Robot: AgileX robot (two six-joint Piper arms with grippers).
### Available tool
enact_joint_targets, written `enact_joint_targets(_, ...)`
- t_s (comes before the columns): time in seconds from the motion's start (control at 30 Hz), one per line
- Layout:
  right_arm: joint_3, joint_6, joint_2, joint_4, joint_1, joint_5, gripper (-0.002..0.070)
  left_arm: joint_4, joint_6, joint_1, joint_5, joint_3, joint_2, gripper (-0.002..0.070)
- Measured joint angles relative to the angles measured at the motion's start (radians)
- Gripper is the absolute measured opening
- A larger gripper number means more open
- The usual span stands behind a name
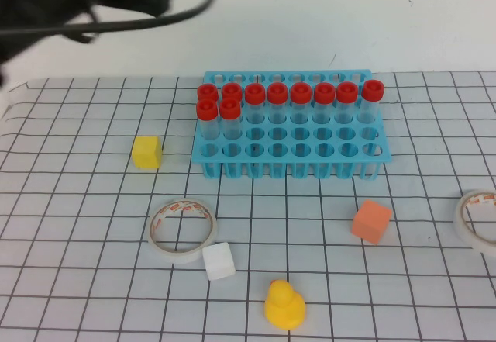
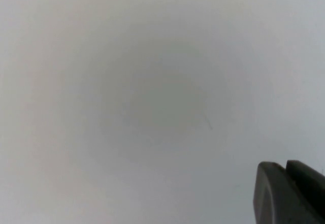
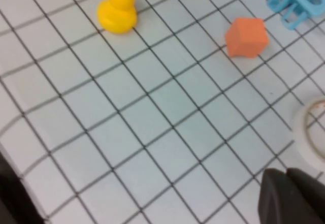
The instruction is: Place the test tubes
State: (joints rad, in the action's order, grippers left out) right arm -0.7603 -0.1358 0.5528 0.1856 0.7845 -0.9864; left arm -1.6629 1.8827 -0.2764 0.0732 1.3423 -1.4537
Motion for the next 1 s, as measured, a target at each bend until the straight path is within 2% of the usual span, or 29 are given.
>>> enact_joint_targets(0.13, 0.058, -0.004, -0.042, 0.037, 0.0, 0.035, 0.0001, -0.005, 0.0, 0.0, -0.093, -0.113, 0.153, 0.0006)
enact_joint_targets(0.33, 0.237, 0.057, -0.175, 0.056, 0.0, 0.076, 0.0001, -0.07, 0.0, 0.0, -0.225, -0.395, 0.408, 0.0001)
enact_joint_targets(0.47, 0.319, 0.114, -0.236, 0.052, 0.0, 0.13, 0.0001, -0.078, 0.006, 0.0, -0.225, -0.589, 0.578, 0.0)
enact_joint_targets(0.7, 0.339, 0.136, -0.255, 0.051, 0.0, 0.175, 0.0001, -0.078, -0.003, 0.0, -0.221, -0.841, 0.888, 0.0)
enact_joint_targets(1.0, 0.339, 0.136, -0.255, 0.051, 0.0, 0.176, 0.0001, -0.079, -0.003, 0.0, -0.217, -0.987, 1.092, 0.0)
